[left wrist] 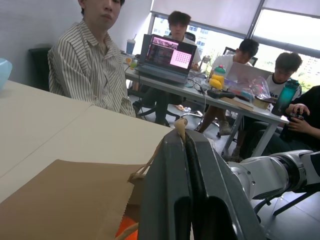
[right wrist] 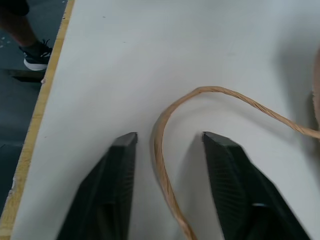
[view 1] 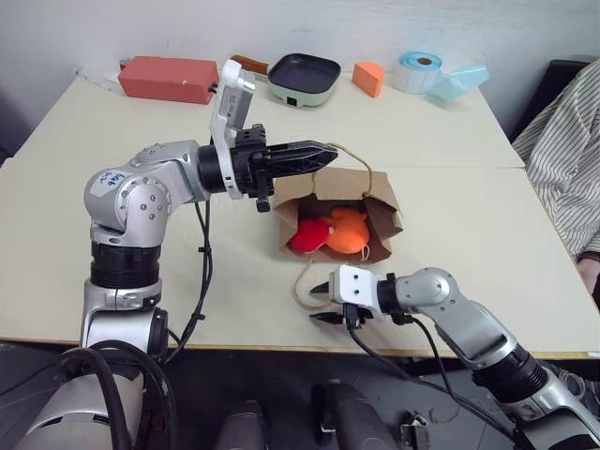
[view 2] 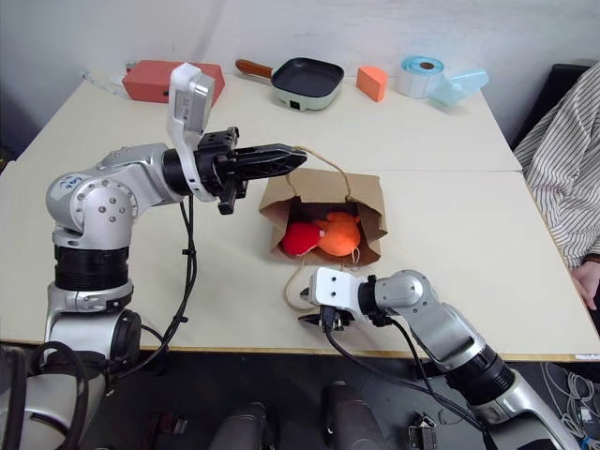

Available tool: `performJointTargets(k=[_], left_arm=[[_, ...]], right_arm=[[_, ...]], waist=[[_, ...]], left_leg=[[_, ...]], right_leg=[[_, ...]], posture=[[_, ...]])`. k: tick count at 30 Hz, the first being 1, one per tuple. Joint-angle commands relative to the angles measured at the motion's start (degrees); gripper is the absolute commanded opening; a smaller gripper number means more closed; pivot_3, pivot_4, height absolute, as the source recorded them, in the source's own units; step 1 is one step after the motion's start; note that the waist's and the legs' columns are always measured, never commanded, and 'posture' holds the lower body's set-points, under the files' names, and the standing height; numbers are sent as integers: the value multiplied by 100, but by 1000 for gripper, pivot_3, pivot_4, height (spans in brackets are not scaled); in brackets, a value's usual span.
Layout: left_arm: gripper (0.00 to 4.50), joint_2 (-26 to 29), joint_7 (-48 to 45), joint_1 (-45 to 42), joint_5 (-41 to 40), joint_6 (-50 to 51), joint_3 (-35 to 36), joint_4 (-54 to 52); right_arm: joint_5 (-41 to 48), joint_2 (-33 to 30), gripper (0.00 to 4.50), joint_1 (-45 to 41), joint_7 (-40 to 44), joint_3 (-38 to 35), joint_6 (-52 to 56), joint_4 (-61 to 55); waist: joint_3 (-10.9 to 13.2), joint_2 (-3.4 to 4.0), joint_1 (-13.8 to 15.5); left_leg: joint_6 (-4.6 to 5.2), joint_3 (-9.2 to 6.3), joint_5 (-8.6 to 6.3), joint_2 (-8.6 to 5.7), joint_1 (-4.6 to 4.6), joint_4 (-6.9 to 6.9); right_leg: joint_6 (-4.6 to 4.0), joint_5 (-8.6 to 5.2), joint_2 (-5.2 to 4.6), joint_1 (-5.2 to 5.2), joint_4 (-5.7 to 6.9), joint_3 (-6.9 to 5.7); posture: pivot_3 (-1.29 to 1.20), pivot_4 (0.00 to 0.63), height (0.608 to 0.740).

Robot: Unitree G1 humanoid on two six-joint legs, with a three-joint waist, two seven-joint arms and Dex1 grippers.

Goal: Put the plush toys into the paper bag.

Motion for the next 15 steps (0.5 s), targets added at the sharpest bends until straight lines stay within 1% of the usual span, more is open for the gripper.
performJointTargets(k=[1,3,5,7,11,13,15], left_arm=[[0,85,47,-24,-128,-16,175,-190],[0,88,59,-37,-116,-33,180,-150],[0,102,51,-30,-96,-64,177,-115],[0,120,33,-19,-69,-106,173,-83],[0,145,50,-134,-103,-171,304,57],[0,127,82,-243,-123,-223,398,180],[0,97,118,-347,-130,-273,485,299]], right_arm=[[-188,-133,797,68,133,22,-225,42],[-105,-177,124,75,231,-82,-248,-59],[71,-226,58,52,367,-237,-269,-179],[569,-301,58,38,615,-560,-85,-440],[2701,-606,58,-289,1062,-1910,1197,-1303],[3741,-778,58,-750,1039,-2537,1883,-1455],[4465,-896,58,-1242,893,-2964,2381,-1418]], waist=[[0,0,-2],[0,0,4],[0,0,10],[0,0,23],[1,0,23],[1,0,9],[1,0,10]], left_leg=[[0,0,0,0,1,1],[-1,0,0,0,1,2],[-1,0,0,-1,0,3],[0,0,0,-1,-2,3],[0,-1,0,1,-5,2],[0,-1,0,1,-4,3],[-1,-2,0,2,-3,6]], right_leg=[[0,0,0,0,0,0],[0,0,0,0,0,0],[0,0,0,0,1,0],[0,0,-1,0,3,-1],[0,0,-1,-3,8,-3],[0,0,-1,-2,6,-3],[0,0,-1,-2,0,-3]], posture=[[0,150,740],[0,150,740],[0,150,740],[0,150,740],[0,150,740],[0,150,740],[0,150,740]])
